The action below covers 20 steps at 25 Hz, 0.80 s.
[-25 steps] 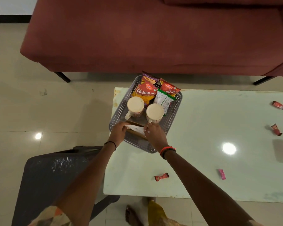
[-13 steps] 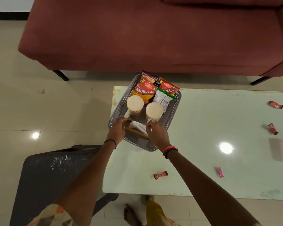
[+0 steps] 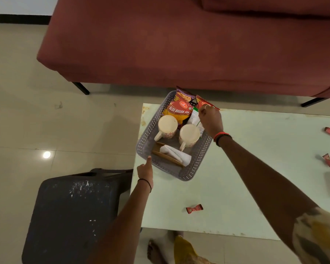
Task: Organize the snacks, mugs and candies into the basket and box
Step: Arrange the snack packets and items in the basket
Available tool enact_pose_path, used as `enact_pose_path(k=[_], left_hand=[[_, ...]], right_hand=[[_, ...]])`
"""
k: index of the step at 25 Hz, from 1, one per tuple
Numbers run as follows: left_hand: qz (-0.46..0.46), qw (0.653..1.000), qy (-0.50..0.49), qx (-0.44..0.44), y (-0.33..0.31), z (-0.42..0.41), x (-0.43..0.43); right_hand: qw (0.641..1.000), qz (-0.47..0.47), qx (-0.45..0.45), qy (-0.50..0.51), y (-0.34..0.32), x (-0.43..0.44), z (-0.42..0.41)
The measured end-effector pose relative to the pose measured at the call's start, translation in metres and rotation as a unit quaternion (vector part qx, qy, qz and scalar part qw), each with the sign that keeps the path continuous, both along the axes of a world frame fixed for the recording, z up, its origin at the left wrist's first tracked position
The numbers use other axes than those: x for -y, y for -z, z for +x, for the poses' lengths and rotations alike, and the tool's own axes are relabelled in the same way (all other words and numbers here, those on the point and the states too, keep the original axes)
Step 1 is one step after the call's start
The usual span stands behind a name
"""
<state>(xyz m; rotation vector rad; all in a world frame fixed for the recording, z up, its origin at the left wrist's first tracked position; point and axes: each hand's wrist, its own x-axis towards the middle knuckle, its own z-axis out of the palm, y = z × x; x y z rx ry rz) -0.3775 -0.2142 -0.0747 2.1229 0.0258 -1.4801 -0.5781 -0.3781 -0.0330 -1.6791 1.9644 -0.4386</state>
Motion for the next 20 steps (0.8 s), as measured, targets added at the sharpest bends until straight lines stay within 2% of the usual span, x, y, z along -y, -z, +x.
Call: enact_pose_path(k=[5, 11, 16, 20], left_hand=[[-0.022, 0.994, -0.065, -0.082, 0.007, 0.001, 0.010], [0.016, 0.976, -0.097, -0.193, 0.017, 0.011, 0.014], [-0.003, 0.967, -0.156, -0.201, 0.026, 0.005, 0.023], [-0.004, 0.973, -0.149, -0.174, 0.030, 0.003, 0.023]], right_hand=[[1.000, -0.002, -0.022, -0.006, 0.007, 0.057, -0.014], [0.991, 0.131, 0.002, -0.034, 0.015, 0.097, -0.003], [0.973, 0.203, -0.052, -0.093, 0.030, 0.114, 0.006], [0.975, 0.212, -0.029, -0.068, 0.041, 0.122, 0.008]])
